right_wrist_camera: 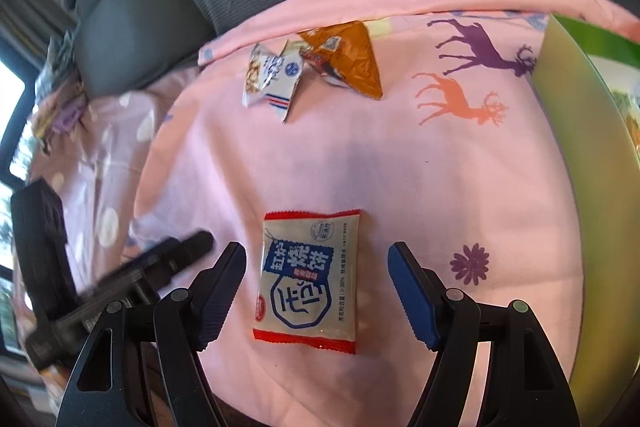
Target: Organize snacks
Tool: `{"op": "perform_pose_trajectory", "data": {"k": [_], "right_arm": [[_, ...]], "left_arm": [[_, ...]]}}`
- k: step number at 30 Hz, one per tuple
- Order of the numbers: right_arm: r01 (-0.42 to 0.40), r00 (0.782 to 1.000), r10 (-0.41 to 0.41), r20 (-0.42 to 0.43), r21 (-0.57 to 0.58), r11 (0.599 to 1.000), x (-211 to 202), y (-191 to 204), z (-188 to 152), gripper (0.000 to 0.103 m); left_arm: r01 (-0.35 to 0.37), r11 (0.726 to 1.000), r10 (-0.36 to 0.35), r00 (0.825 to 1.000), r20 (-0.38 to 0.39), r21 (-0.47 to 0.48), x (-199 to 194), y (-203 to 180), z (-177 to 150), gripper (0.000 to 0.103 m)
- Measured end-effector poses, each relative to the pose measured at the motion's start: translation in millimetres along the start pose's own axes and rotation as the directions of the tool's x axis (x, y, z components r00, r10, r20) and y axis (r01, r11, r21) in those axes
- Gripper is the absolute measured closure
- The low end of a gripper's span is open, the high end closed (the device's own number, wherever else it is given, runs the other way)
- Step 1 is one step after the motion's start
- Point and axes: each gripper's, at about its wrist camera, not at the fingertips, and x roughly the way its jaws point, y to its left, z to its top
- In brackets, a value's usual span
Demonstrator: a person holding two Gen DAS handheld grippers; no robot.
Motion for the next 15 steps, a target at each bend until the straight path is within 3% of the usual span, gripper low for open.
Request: {"op": "perform_pose_trajectory", "data": {"k": [4,9,13,15], "right_arm": [[-0.009,1.0,0.009,0.0,0.009,1.0,1.5,-2.7,-0.7,0.032],[-0.031,0.999,0.031,-0.032,-0.002,1.0,9.3,-2.4,-2.8,0.049],[-0.023,0.998,0.023,-0.064,0.003,1.0,21.0,-3.2,-4.2,0.051],[-0.034,0.996,0.035,-0.084,0.019,0.999,26.6,-5.1,-4.9,0.051]], "left_arm": [[0.043,0.997,-0.041,0.999,-0.031,0.067,7.5,-19.2,-9.2,0.049],[0.084,0.991,-0.076,0.994,-0.075,0.105,18.0,-32.2,-18.5,0.065],[0.112,0.985,-0.103,0.992,-0.076,0.129,20.7,-40.8,-21.0,0.076],[0.133,0.982,-0.122,0.989,-0.088,0.136,23.1,-44.1,-22.0,0.077]]}}
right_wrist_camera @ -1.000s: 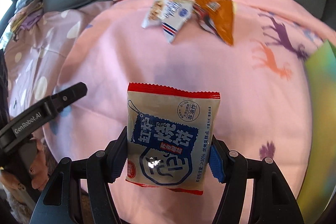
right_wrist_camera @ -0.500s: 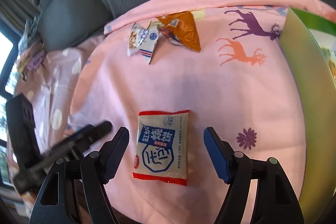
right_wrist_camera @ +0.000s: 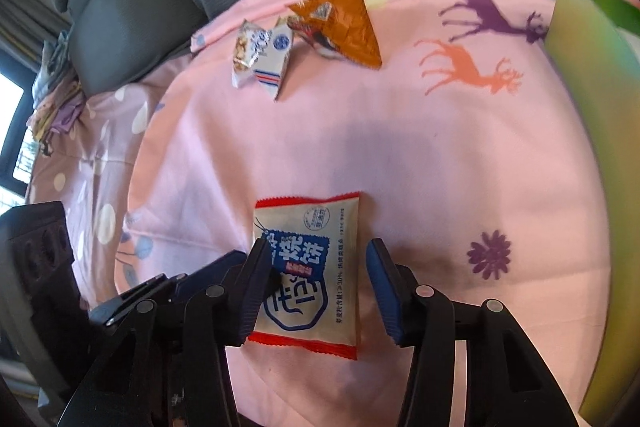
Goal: Organize snacks
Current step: 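Carry the biscuit bag into the green box and open the right gripper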
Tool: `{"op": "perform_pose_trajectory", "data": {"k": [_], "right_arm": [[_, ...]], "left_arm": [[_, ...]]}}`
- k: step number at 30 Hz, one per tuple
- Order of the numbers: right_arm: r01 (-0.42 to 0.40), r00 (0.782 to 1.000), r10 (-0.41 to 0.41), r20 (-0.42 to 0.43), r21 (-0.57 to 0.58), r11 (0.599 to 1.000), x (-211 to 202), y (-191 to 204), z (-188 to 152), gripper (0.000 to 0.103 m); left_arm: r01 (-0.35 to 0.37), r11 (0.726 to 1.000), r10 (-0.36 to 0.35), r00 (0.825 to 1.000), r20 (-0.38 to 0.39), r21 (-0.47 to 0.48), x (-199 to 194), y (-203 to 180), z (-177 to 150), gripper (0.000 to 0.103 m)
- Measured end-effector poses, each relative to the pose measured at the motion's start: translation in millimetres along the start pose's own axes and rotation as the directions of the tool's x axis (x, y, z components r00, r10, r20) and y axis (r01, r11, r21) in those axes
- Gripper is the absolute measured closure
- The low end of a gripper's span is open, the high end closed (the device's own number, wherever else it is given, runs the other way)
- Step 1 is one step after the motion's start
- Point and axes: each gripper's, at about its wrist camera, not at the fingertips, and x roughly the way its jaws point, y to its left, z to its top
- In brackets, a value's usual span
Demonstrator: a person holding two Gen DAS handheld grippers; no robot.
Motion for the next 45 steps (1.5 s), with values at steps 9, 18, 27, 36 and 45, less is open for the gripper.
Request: {"op": "perform_pose_trajectory", "data": {"k": [9,18,27,36,45], "right_arm": [[0.01,0.999,-0.01,0.043,-0.004,1.0,-17.3,3.8,-0.1,0.051],[0.082,0.965,-0.082,0.251,0.011,0.997,-93.3,-14.5,7.9,0.051],[0.084,0.912,-0.124,0.392,0.118,0.989,-167.5,-76.1,7.2,0.05],[0.086,0.873,-0.195,0.447,0.253,0.964,-207.3,-142.4,-10.1,0.05],[0.087,0.883,-0.251,0.396,0.389,0.917,-202.5,-194.2,-13.6,0.05]], "left_arm": [[-0.006,0.999,0.003,0.998,0.061,0.036,-9.0,-22.4,3.2,0.077],[0.025,0.988,-0.051,0.984,0.173,0.152,-24.0,-94.6,21.6,0.077],[0.103,0.957,-0.156,0.971,0.181,0.272,-8.7,-181.3,43.1,0.077],[0.163,0.917,-0.211,0.973,0.096,0.364,32.0,-253.8,47.5,0.077],[0.166,0.908,-0.182,0.983,0.004,0.384,71.1,-285.4,37.1,0.076]]}}
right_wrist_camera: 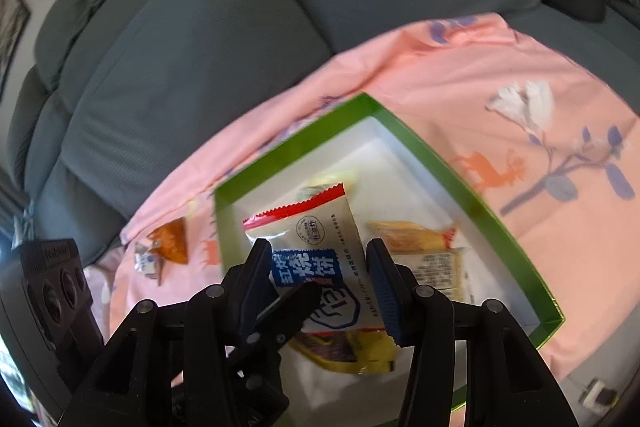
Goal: Organize snacks
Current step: 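Carry the biscuit bag into the green box and open the right gripper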
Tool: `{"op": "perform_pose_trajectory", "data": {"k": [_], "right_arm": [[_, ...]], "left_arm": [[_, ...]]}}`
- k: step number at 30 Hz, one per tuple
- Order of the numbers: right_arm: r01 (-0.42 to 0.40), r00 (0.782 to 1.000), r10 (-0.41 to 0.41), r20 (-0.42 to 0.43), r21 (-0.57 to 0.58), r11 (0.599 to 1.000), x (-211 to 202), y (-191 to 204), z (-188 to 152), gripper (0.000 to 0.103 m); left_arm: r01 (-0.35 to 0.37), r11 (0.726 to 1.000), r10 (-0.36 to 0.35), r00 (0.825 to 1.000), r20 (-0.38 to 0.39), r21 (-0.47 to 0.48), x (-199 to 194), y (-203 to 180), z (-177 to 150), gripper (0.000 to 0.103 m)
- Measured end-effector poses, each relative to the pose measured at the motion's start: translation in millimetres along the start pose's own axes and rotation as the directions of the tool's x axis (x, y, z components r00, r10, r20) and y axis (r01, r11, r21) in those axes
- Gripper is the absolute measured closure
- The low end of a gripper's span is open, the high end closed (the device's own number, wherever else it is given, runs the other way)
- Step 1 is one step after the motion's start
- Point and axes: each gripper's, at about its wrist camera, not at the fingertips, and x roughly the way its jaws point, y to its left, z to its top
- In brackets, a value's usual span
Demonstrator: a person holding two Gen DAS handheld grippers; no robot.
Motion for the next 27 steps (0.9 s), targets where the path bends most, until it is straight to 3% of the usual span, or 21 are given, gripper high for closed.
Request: {"op": "perform_pose_trajectory", "data": {"k": [5,17,27], "right_arm": [[-0.031,0.999,0.033,-0.024,0.067,0.997,4.4,-25.5,1.0,0.05],[0.022,0.998,-0.012,-0.069,0.138,0.99,21.2,-47.0,3.8,0.05],[0.067,0.995,-0.056,-0.087,0.132,0.989,30.5,-45.3,2.8,0.05]], "left_arm": [[0.001,1.0,0.0,1.0,-0.023,0.03,9.5,-11.0,-1.8,0.076],[-0.018,0.999,0.02,0.998,-0.057,0.04,30.9,-21.5,-2.7,0.074],[-0.012,1.0,0.013,0.998,-0.069,0.011,34.1,-17.6,0.3,0.071]]}}
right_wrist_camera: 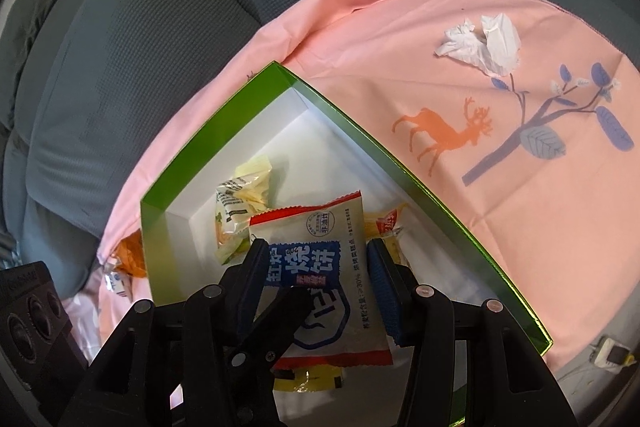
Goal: Organize snacks
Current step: 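Carry the biscuit bag into the green box and open the right gripper, then move the right gripper back over the snack pile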
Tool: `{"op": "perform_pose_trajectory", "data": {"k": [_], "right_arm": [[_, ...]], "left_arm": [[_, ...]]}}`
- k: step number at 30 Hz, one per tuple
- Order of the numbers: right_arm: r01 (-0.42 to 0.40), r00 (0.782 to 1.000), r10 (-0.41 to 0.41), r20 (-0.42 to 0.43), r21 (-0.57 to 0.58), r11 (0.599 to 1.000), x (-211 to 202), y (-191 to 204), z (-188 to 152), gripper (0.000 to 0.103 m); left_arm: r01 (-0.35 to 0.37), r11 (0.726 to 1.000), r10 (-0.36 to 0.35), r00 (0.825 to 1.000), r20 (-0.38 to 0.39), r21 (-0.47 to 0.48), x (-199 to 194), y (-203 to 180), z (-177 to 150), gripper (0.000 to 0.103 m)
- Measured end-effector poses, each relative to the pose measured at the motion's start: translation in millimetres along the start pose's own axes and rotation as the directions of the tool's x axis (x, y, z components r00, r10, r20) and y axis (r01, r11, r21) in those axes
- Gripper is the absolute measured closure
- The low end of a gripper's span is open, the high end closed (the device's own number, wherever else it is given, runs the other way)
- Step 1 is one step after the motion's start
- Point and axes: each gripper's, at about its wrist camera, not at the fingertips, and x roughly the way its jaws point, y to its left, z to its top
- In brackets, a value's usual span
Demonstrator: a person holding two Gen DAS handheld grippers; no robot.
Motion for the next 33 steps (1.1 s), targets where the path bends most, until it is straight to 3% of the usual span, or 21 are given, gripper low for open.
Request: {"op": "perform_pose_trajectory", "data": {"k": [10,15,24,28,31,33], "right_arm": [[0.02,1.0,-0.02,0.007,-0.004,1.0,2.6,3.1,0.9,0.048],[0.015,1.0,-0.015,0.008,-0.022,1.0,3.9,7.9,0.7,0.037],[0.02,1.0,-0.019,0.007,-0.038,0.999,5.9,12.8,0.9,0.029],[0.014,1.0,-0.014,0.007,-0.048,0.999,7.6,13.0,1.0,0.025],[-0.02,0.999,0.021,0.028,-0.034,0.999,3.5,11.2,2.7,0.025],[-0.044,0.997,0.047,0.06,-0.039,0.998,-3.0,13.2,2.0,0.025]], "left_arm": [[0.018,1.0,-0.017,1.0,0.007,-0.012,0.3,2.2,-1.9,0.071],[0.025,0.999,-0.025,1.0,0.016,-0.02,-0.7,3.3,-3.3,0.071],[0.063,0.996,-0.062,0.998,0.03,-0.059,-3.9,10.2,-3.3,0.071],[-0.004,0.999,0.008,0.996,0.093,-0.043,-23.0,12.4,-6.6,0.071],[0.039,0.998,-0.032,0.993,0.115,-0.058,-44.4,21.1,-6.1,0.071],[0.064,0.995,-0.053,0.989,0.135,-0.075,-62.1,28.7,-7.6,0.064]]}}
